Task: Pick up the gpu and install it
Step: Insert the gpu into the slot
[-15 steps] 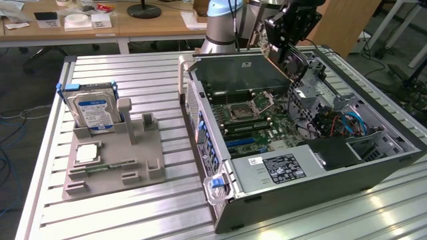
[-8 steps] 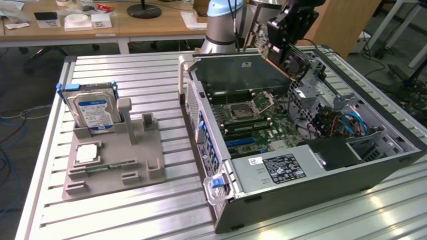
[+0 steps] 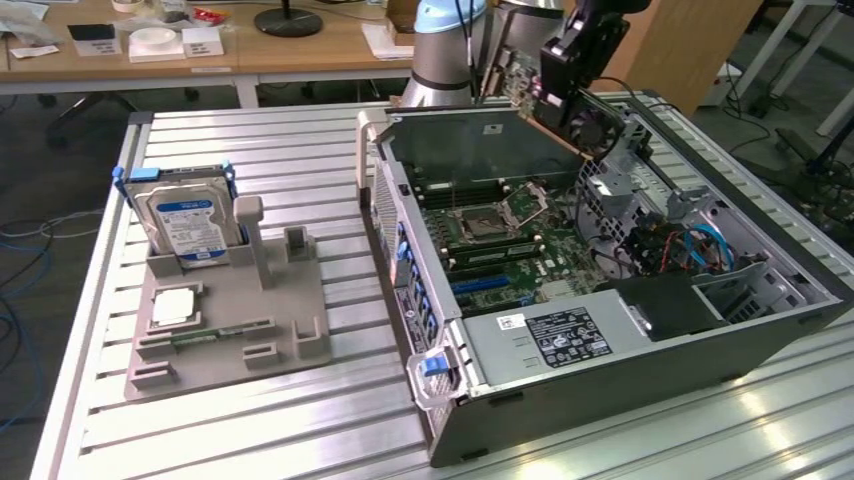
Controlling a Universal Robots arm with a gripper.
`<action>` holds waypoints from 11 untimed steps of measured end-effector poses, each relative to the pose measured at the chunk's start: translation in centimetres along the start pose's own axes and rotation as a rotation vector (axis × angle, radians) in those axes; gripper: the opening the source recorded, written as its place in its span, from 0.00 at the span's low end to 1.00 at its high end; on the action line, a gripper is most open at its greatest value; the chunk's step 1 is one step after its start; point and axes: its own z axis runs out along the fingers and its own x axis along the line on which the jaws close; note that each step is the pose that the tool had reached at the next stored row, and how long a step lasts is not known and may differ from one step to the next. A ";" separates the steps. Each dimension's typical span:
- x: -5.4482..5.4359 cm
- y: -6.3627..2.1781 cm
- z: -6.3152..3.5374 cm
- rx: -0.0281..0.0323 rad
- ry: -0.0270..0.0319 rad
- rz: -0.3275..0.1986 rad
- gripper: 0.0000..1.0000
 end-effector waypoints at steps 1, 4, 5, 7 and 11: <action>0.0 0.00 0.00 -0.0003 0.0006 -0.017 0.28; 0.0 0.00 0.01 -0.0014 0.0024 -0.070 0.28; 0.0 0.00 0.01 -0.0017 0.0031 -0.087 0.28; 0.0 0.00 0.02 -0.0024 0.0043 -0.121 0.28; 0.0 0.00 0.03 -0.0038 0.0068 -0.192 0.28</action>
